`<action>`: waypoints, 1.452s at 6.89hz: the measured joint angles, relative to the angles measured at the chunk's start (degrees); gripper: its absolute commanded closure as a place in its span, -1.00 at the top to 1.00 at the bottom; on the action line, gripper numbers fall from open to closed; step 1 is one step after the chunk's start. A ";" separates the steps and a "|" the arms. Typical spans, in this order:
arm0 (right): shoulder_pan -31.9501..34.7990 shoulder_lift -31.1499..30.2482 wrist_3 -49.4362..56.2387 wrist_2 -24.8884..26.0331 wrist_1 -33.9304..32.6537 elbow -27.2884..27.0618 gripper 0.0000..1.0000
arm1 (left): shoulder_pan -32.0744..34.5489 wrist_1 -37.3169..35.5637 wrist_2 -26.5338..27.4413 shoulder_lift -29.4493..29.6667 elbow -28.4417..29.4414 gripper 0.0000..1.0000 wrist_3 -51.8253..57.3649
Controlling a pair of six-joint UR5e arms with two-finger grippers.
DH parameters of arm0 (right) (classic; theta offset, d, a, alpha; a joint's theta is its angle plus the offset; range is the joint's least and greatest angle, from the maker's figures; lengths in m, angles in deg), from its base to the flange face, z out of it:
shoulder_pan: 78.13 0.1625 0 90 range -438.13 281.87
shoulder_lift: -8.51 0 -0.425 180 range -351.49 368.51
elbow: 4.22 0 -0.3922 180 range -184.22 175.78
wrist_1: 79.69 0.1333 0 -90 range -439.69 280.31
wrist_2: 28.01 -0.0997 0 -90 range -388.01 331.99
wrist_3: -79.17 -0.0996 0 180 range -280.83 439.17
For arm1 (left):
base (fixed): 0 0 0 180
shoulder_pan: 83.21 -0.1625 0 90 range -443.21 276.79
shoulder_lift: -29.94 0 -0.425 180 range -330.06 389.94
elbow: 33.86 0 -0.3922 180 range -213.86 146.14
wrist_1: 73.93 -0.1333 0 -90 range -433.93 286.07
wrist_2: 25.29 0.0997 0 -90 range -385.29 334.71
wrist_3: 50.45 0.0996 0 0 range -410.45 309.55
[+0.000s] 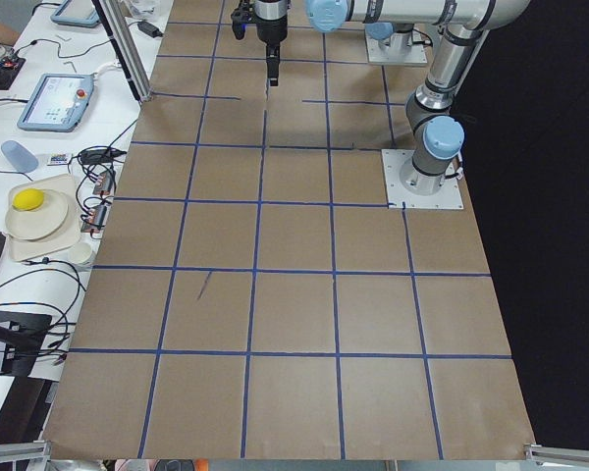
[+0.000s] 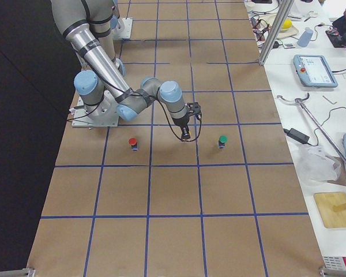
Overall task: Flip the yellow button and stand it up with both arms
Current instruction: 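Lower the button upright beside the green button with the right gripper and release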
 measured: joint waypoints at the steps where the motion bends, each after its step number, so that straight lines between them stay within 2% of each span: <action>1: -0.12 -0.03 0.03 0.46 -1.19 -0.96 -0.62 | 0.10 -0.02 -0.13 -0.41 0.03 1.00 -0.01; 3: -1.27 -0.11 -0.01 0.86 -1.89 -2.13 -0.57 | 1.05 0.16 -0.28 -0.22 0.66 1.00 -0.22; 4: -1.97 -0.17 0.02 1.44 -1.92 -2.33 -0.44 | 1.92 0.31 -0.26 -0.02 1.01 1.00 -0.34; 5: -2.48 -0.19 0.06 2.39 -1.93 -2.43 0.16 | 2.35 0.42 -0.18 0.05 1.41 1.00 -0.42; 6: -2.74 -0.20 0.08 2.85 -1.96 -2.53 0.94 | 2.51 1.23 -0.07 -0.21 1.83 1.00 -0.75; 7: -2.83 -0.15 0.04 3.01 -1.99 -2.55 0.99 | 2.55 2.24 -0.03 -0.69 2.13 1.00 -1.53; 10: -2.78 -0.24 -2.06 5.02 -1.01 -2.00 1.00 | 2.63 2.65 2.49 -1.27 2.24 1.00 -3.20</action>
